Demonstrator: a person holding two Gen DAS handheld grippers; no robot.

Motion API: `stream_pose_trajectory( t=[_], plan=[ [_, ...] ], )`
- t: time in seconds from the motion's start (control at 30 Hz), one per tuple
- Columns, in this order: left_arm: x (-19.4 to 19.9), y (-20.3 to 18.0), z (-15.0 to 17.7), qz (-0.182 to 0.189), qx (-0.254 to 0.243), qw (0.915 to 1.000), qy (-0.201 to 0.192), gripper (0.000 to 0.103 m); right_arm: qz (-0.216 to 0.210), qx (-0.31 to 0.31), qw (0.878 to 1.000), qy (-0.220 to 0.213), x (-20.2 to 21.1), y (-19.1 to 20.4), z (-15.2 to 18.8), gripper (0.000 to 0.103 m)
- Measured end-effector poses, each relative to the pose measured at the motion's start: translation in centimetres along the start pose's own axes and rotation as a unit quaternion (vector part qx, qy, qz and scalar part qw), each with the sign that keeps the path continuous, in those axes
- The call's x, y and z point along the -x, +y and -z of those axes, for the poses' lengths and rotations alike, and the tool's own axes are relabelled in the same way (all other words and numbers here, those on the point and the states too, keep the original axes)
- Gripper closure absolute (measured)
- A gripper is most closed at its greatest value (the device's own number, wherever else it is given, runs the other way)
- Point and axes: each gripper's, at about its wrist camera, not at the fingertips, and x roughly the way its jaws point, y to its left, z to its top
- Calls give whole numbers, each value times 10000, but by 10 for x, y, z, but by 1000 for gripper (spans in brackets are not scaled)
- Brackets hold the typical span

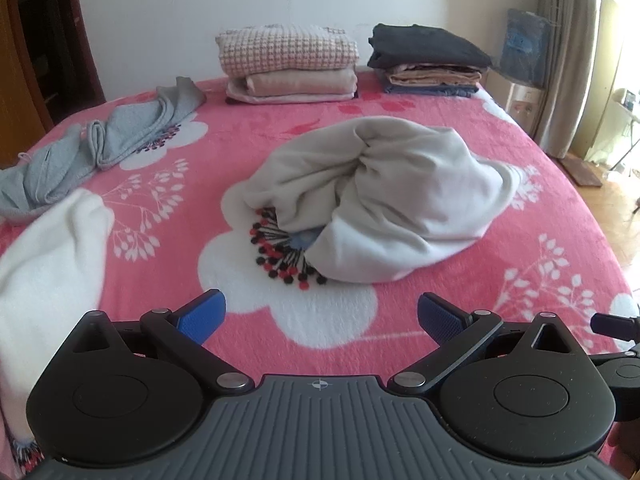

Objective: Fold clothes

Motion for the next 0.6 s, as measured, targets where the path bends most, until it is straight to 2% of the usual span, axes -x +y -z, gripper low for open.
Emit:
stream_pose_trajectory(
  t=[0.07,0.17,0.23,0.3,0.6],
  plan=[
    [2,0,-1,-49,-81,9999,-60,0,-28,-36,9999,-91,3,-2,3,0],
    [7,-1,17,-76,-11,9998,-177,0,-61,-83,9997,-215,7,-6,7,0],
    [1,4,14,-65,93,9998,170,0,83,6,9999,-75,5,-2,7,0],
    [-2,10,14,-164,175,9992,319,0,154,51,9999,26,5,-1,4,0],
    [0,23,18,-234,401,9984,328,0,394,138,9991,69,10,12,6,0]
  ],
)
